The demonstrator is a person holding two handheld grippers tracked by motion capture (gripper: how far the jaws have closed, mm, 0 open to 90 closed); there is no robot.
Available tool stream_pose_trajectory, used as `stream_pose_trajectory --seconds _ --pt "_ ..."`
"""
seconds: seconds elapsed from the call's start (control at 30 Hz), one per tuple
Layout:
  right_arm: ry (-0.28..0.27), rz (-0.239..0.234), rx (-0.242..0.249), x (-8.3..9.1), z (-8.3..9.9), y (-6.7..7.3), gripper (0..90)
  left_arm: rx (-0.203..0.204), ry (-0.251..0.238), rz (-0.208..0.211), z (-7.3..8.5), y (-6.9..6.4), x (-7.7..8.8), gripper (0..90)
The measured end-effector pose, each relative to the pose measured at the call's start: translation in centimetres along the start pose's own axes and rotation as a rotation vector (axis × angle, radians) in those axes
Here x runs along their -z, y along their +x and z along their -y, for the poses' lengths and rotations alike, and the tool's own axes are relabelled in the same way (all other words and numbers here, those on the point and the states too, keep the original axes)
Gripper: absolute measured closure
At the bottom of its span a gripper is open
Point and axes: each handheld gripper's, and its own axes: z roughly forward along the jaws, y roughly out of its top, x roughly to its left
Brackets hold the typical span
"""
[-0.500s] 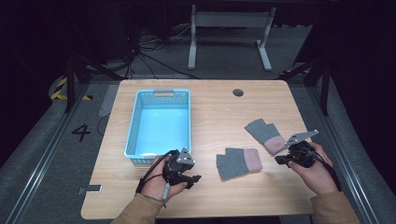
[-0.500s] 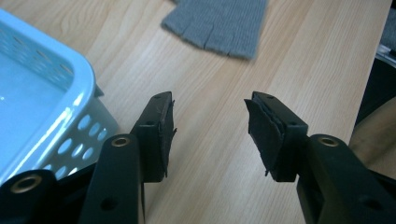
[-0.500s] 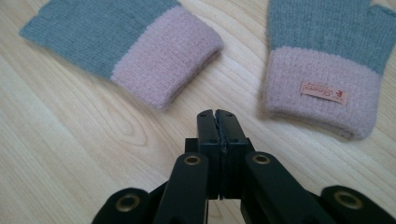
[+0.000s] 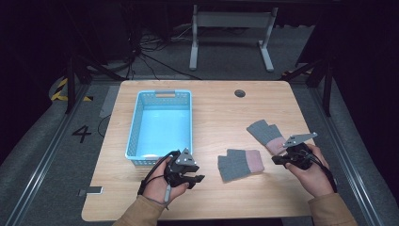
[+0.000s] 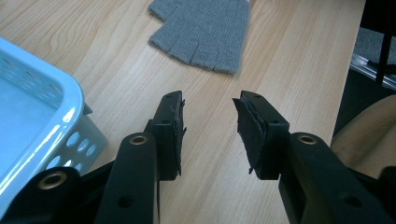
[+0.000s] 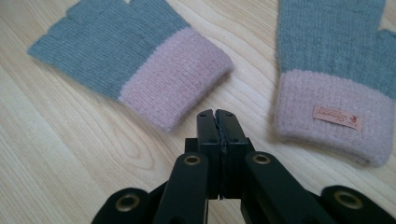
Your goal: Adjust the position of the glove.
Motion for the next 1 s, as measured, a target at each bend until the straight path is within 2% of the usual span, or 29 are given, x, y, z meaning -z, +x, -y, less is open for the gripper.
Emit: stream_pose_trajectory --seconds 0.17,0.23,0.3,0.33,0.37,0.43,0.47,0.5,0.57,0.63,0.8,0.93,1.0 --pt "0.003 -0.001 0.005 -0.7 -0.2 0.3 90.0 0.009 -0.005 0.022 0.0 0.1 -0.2 65.3" --pt "0.001 -0.001 0.000 -0.8 -0.2 0.3 90.0 0.023 -0.029 0.037 0.0 0.1 -0.5 66.3" --pt "-0.012 -0.010 -0.002 -0.9 -0.2 0.3 90.0 0.029 -0.046 0.057 -0.3 -0.1 -0.7 71.2" --pt "-0.030 -0.035 -0.010 -0.9 -0.3 0.4 90.0 0.028 -0.046 0.061 -0.5 -0.2 -0.9 74.3" --pt "-0.073 -0.097 -0.023 -0.8 -0.4 0.5 90.0 0.023 -0.044 0.059 -0.7 -0.5 -1.3 79.1" --pt "-0.083 -0.089 -0.010 -0.7 -0.6 0.8 90.0 0.024 -0.044 0.059 -0.9 -0.6 -1.5 85.8" --pt "-0.083 -0.089 -0.010 -0.7 -0.6 0.8 90.0 0.022 -0.043 0.063 -1.0 -0.7 -1.8 85.8" --pt "-0.087 -0.081 -0.003 -0.9 -0.7 1.1 90.0 0.022 -0.053 0.063 -1.2 -0.9 -2.7 89.7" --pt "-0.086 -0.080 -0.003 -0.9 -0.7 1.1 90.0 0.026 -0.046 0.060 -1.3 -0.9 -3.2 89.8" --pt "-0.084 -0.069 -0.007 -1.2 -0.7 1.2 90.0 0.019 -0.036 0.058 -1.7 -1.1 -4.8 89.9" --pt "-0.087 -0.046 -0.026 -1.6 -0.4 1.0 90.0 0.020 -0.043 0.054 -2.3 -1.2 -6.4 89.9" --pt "-0.079 -0.033 -0.035 -2.2 -0.3 0.8 90.0 0.033 -0.038 0.048 -2.3 -1.1 -6.9 89.6" --pt "-0.053 -0.016 -0.036 -2.7 -0.1 0.7 90.0 0.040 -0.030 0.037 -2.2 -0.9 -7.3 89.3"
